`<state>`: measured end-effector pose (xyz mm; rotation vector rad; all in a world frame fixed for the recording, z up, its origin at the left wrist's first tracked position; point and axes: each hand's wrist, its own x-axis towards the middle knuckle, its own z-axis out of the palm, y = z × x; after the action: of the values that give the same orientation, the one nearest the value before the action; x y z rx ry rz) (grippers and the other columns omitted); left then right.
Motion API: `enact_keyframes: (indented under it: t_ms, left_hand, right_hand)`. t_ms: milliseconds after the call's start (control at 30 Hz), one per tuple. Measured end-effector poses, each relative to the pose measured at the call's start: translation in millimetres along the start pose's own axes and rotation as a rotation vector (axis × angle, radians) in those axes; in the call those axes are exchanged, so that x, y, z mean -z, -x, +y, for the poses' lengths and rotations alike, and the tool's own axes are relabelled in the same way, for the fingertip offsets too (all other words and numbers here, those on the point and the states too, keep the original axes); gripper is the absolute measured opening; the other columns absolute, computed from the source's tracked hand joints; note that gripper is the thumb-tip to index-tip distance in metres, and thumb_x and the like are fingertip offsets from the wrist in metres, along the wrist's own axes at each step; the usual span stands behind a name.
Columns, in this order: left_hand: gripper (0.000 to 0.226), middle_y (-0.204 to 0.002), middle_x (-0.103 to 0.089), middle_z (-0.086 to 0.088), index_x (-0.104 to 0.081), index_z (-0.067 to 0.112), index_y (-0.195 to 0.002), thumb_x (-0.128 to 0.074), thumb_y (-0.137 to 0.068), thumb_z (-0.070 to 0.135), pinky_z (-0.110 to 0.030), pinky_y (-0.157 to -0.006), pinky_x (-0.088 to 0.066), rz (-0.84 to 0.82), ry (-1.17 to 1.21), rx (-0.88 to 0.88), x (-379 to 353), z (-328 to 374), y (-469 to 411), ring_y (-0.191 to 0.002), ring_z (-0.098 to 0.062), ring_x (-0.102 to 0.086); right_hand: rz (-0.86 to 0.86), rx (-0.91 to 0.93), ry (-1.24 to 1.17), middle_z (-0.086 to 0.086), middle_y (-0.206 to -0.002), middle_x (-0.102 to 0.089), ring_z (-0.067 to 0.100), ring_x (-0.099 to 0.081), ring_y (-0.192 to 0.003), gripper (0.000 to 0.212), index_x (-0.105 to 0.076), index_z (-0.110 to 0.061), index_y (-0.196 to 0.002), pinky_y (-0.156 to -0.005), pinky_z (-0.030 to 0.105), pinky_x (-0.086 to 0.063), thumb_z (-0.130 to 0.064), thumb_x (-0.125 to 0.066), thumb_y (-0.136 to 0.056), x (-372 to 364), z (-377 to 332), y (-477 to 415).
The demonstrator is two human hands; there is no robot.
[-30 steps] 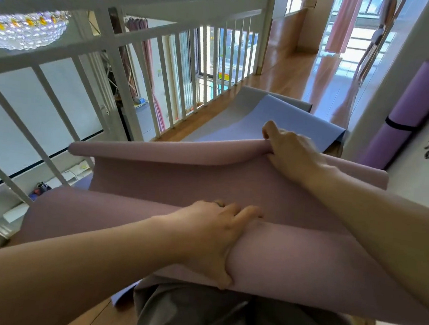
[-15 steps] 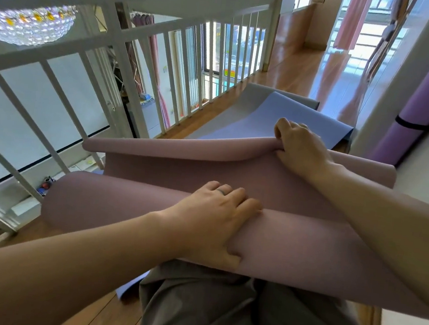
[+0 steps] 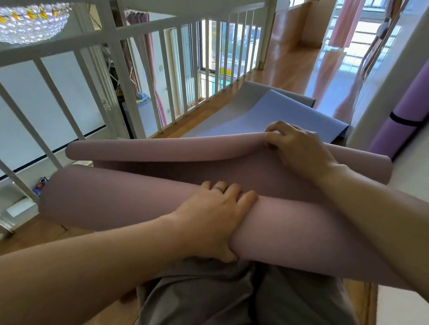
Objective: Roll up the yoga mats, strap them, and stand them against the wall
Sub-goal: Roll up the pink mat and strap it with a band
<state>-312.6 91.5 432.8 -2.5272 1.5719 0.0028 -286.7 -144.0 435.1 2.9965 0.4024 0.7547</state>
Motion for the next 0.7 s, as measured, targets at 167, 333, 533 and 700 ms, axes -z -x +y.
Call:
enact_keyframes:
  t_ms: [167, 333, 533, 700]
  left_hand:
    - [0.091, -0.126, -0.049, -0.002, -0.032, 0.025, -0.136, -0.067, -0.065, 0.07, -0.041, -0.092, -0.048, -0.145, 0.109, -0.018, 10.4, -0.7, 6.2, -0.109, -0.025, -0.052]
    - [0.094, -0.125, -0.029, -0.002, -0.033, 0.027, -0.138, -0.069, -0.062, 0.07, -0.043, -0.095, -0.042, -0.187, 0.101, -0.022, 14.1, -10.1, -2.5, -0.111, -0.024, -0.033]
    - [0.096, -0.131, -0.038, -0.004, -0.027, 0.025, -0.142, -0.063, -0.067, 0.073, -0.041, -0.101, -0.036, -0.148, -0.013, -0.059, 18.6, -15.7, -12.4, -0.117, -0.024, -0.041]
    - [0.083, -0.133, -0.044, 0.002, -0.027, 0.028, -0.139, -0.06, -0.075, 0.067, -0.043, -0.106, -0.033, -0.146, 0.064, -0.058, 24.3, -22.4, -14.7, -0.122, -0.02, -0.044]
  right_hand:
    - [-0.178, 0.014, -0.024, 0.001, -0.111, -0.059, 0.029, -0.062, -0.087, 0.019, -0.061, -0.017, -0.1, -0.063, 0.033, -0.043, -0.006, -0.048, -0.091, 1.2, -14.5, -6.6]
    - [-0.241, -0.078, -0.053, 0.002, -0.11, -0.057, 0.029, -0.061, -0.089, 0.019, -0.058, -0.017, -0.1, -0.066, 0.034, -0.044, -0.006, -0.045, -0.092, -5.1, -17.1, -6.3]
    - [-0.28, -0.102, -0.033, 0.002, -0.107, -0.057, 0.028, -0.06, -0.087, 0.016, -0.056, -0.016, -0.101, -0.066, 0.034, -0.042, -0.008, -0.045, -0.093, -3.6, -18.5, -8.3]
    - [-0.306, -0.125, -0.048, 0.002, -0.105, -0.057, 0.026, -0.06, -0.086, 0.013, -0.056, -0.017, -0.1, -0.07, 0.037, -0.048, -0.011, -0.047, -0.093, -2.2, -19.4, -8.3]
